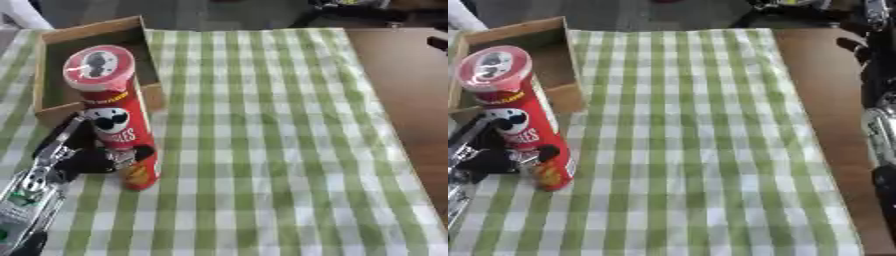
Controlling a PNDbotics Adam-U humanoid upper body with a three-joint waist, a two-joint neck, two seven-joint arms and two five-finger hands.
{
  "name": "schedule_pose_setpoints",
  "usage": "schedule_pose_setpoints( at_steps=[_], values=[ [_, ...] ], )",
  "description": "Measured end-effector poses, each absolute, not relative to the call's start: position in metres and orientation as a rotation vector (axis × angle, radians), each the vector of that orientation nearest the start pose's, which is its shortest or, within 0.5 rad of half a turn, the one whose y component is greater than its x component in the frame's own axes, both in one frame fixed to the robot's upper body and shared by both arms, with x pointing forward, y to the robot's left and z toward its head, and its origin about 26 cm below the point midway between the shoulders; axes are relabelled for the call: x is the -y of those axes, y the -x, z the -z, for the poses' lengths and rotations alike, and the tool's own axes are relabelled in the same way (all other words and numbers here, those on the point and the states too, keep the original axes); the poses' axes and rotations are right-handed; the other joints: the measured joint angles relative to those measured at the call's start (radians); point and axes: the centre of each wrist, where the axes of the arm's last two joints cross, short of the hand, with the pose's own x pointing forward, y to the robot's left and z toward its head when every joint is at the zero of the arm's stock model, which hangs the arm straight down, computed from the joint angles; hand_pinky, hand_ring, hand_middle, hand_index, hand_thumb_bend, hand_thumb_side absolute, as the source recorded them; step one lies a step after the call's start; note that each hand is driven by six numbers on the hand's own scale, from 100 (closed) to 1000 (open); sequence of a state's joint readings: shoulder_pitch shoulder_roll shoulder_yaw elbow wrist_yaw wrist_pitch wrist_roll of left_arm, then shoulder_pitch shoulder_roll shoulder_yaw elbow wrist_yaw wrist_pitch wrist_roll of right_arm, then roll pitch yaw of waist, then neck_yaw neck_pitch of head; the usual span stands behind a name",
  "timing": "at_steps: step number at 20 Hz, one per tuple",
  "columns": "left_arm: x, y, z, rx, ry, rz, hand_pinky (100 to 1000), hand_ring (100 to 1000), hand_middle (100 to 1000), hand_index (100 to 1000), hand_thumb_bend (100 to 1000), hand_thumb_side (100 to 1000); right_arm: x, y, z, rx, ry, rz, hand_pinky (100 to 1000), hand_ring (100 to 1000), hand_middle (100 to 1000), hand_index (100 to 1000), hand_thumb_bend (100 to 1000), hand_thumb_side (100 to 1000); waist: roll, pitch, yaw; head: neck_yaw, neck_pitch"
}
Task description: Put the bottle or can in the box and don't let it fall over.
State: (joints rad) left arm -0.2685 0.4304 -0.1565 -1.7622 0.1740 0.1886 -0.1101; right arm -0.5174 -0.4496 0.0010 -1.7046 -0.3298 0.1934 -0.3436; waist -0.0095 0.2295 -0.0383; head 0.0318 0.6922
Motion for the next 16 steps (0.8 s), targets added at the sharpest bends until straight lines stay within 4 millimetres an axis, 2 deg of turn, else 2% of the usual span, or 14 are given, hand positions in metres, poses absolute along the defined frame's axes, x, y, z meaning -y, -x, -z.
schedule_pose_setpoints(
  at_steps=[4,11,16],
  values=[
    [-0.264,-0.323,-0.132,1.740,0.023,0.528,1000,408,482,434,551,100,0.283,-0.361,-0.219,2.011,0.179,0.077,830,842,839,860,225,738,0.000,0.000,0.001,0.000,0.000],
    [-0.264,-0.323,-0.135,1.763,-0.005,0.539,1000,389,471,423,573,100,0.283,-0.361,-0.219,2.013,0.180,0.080,831,842,839,860,222,738,0.000,0.000,0.003,0.000,0.000],
    [-0.267,-0.323,-0.156,1.841,-0.039,0.557,1000,392,475,426,585,100,0.284,-0.361,-0.218,2.009,0.183,0.082,832,843,839,860,221,739,0.001,0.000,0.006,-0.004,0.000]
  ],
)
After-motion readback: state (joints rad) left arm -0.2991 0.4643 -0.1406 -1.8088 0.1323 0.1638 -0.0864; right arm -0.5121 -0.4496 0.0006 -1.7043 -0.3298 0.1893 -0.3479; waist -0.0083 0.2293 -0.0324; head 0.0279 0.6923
